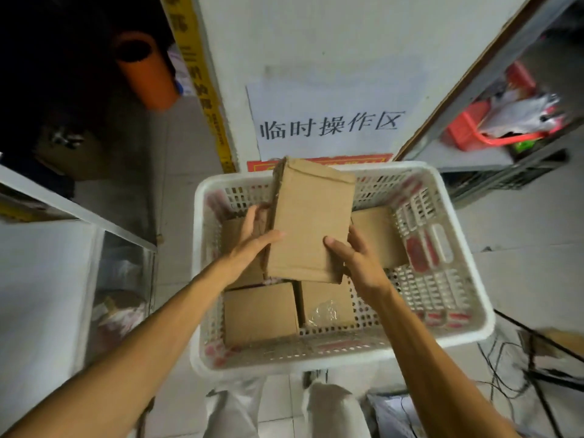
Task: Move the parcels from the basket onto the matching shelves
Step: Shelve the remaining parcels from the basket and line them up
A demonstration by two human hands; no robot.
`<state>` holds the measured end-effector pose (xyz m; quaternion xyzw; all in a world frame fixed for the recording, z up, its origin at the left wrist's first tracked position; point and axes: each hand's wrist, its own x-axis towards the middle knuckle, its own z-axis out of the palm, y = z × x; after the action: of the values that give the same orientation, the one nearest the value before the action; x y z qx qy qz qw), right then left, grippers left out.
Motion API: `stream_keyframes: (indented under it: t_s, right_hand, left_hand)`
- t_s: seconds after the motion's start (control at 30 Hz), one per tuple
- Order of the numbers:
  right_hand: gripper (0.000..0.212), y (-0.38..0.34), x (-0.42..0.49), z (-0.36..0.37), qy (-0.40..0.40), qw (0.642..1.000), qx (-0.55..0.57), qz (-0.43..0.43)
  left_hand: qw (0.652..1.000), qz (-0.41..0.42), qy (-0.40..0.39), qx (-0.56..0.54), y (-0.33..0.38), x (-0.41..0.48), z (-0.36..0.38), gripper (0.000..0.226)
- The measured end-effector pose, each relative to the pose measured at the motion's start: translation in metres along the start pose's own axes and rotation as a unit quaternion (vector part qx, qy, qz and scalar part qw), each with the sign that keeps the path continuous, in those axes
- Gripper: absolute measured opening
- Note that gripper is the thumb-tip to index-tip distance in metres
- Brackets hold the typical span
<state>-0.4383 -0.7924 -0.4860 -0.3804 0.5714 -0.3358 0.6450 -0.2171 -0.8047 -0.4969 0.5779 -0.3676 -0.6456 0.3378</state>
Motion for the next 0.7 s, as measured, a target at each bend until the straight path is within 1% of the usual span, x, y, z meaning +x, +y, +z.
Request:
stream_keyframes:
  t_s: [0.07, 0.17, 0.2, 0.23, 0.33, 0.4, 0.43, 0.47, 0.5, 0.57, 0.67, 0.7]
  right_hand:
    - [0.042, -0.017, -0.013, -0.002, 0.003, 1.0, -0.001, -0.029]
    - [0.037, -0.047, -0.024, -0.005, 0.009, 0.997, -0.003, -0.075]
    - [0.038, -0.057, -0.026, -0.006, 0.001, 0.995, -0.016, -0.097]
    - [0.04, -0.067, -0.028, -0.005, -0.006, 0.992, -0.031, -0.119]
    - [0.054, -0.094, -0.04, 0.003, -0.025, 0.986, -0.056, -0.152]
    - [0.067, -0.111, -0.049, 0.015, -0.06, 0.982, -0.066, -0.164]
    - [0.076, -0.12, -0.053, 0.024, -0.079, 0.975, -0.095, -0.182]
    - [0.085, -0.129, -0.058, 0.035, -0.1, 0.964, -0.132, -0.206]
    - [0.092, -0.139, -0.064, 0.047, -0.12, 0.952, -0.16, -0.231]
    - [0.097, -0.155, -0.076, 0.072, -0.161, 0.933, -0.178, -0.269]
    - [0.103, -0.175, -0.094, 0.111, -0.22, 0.917, -0.157, -0.295]
    - [0.101, -0.181, -0.1, 0.125, -0.236, 0.913, -0.144, -0.302]
  left_hand:
    - [1.0, 0.025, 0.006, -0.01, 0.022, -0.01, 0.001, 0.079]
    - [0.998, 0.067, 0.004, -0.001, 0.044, -0.029, -0.002, 0.053]
    - [0.996, 0.085, -0.001, 0.002, 0.051, -0.04, -0.001, 0.053]
    - [0.995, 0.102, -0.002, 0.002, 0.057, -0.051, 0.0, 0.058]
    - [0.989, 0.148, 0.022, -0.015, 0.074, -0.088, 0.006, 0.079]
    - [0.984, 0.166, 0.053, -0.035, 0.085, -0.112, 0.006, 0.095]
    - [0.981, 0.171, 0.078, -0.037, 0.091, -0.124, 0.005, 0.102]
    - [0.977, 0.182, 0.107, -0.031, 0.097, -0.137, 0.003, 0.104]
    - [0.971, 0.2, 0.132, -0.021, 0.103, -0.149, -0.001, 0.1]
    - [0.955, 0.24, 0.172, -0.005, 0.113, -0.174, -0.01, 0.086]
    - [0.937, 0.265, 0.227, -0.007, 0.128, -0.219, -0.029, 0.082]
    - [0.933, 0.272, 0.236, -0.017, 0.133, -0.234, -0.037, 0.073]
